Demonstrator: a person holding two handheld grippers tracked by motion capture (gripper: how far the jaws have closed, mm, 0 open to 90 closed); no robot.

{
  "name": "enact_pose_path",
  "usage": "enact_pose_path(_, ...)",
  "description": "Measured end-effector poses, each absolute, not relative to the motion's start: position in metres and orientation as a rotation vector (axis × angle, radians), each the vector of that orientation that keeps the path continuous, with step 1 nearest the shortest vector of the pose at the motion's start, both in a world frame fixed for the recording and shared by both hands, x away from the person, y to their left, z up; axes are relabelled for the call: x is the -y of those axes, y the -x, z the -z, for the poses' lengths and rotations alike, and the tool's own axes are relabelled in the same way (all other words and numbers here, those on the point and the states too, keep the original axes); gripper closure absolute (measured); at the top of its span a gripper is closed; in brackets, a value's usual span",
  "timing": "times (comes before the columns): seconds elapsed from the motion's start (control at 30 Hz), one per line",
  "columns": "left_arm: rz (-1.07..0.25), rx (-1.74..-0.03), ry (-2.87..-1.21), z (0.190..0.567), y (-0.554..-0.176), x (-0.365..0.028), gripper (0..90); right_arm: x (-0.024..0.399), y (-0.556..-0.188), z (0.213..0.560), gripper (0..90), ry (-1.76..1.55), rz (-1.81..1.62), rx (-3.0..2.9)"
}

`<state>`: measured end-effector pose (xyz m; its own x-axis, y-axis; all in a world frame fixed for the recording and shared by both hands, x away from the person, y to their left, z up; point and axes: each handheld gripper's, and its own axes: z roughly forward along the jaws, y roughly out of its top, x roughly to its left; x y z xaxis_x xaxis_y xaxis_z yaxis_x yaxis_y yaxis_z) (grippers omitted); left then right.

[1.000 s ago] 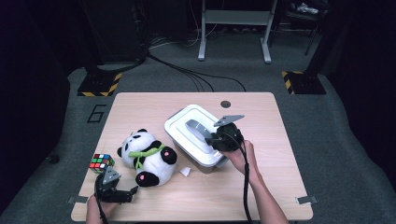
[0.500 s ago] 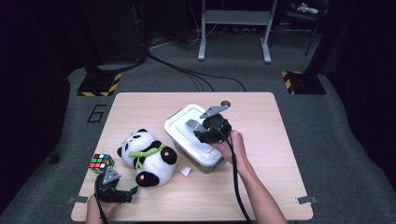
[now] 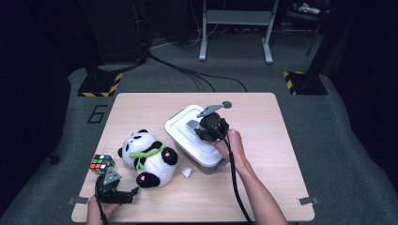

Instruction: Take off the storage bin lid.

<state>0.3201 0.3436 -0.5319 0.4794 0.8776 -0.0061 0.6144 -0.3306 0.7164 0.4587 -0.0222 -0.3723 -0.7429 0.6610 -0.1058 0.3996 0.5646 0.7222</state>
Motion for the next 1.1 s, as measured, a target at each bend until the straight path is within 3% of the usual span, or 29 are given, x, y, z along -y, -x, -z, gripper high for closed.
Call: enact_pose_path(1.1, -0.509, -1.228, -2.067, 0.532, -0.320, -0.344, 0.0, 0.037, -0.453, 0.347, 66.3, -0.912, -1.055, -2.361)
